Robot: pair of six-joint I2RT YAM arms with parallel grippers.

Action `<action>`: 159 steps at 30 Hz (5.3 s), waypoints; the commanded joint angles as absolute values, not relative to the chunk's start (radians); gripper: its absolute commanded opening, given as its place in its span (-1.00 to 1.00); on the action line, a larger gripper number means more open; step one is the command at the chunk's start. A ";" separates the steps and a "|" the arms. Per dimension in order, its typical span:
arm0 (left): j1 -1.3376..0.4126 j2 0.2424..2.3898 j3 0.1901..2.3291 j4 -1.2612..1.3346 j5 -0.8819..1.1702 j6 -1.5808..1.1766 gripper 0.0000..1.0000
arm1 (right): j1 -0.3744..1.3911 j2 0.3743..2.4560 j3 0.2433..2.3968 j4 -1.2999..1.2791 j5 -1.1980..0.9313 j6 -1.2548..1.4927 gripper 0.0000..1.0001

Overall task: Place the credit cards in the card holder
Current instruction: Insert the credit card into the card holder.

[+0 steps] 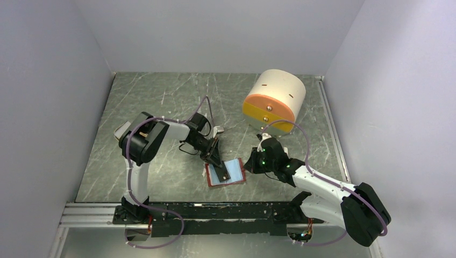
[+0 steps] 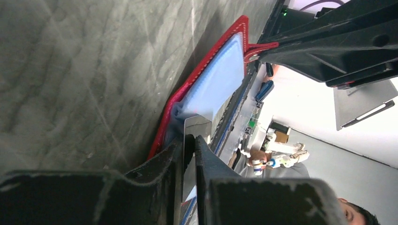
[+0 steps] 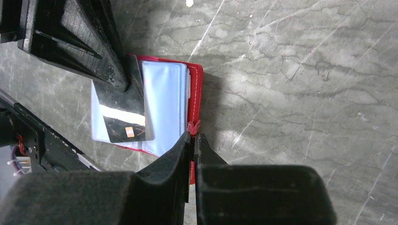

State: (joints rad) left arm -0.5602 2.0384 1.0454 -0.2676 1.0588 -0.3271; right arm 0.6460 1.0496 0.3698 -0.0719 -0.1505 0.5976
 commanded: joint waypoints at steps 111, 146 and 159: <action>-0.706 1.719 0.913 -0.165 0.507 -0.660 -0.35 | 0.636 1.027 0.333 -0.028 -0.187 0.618 -0.85; -0.669 1.626 0.821 -0.161 0.501 -0.712 -0.52 | 0.637 1.036 0.333 -0.015 -0.192 0.617 -0.85; -0.656 1.594 0.800 -0.164 0.493 -0.720 -0.45 | 0.637 1.027 0.328 -0.018 -0.190 0.617 -0.85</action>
State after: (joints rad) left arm -0.6655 1.6230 0.8188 -0.1696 0.4965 -0.7052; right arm 0.6453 1.0328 0.3325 -0.0425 -0.1776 0.6235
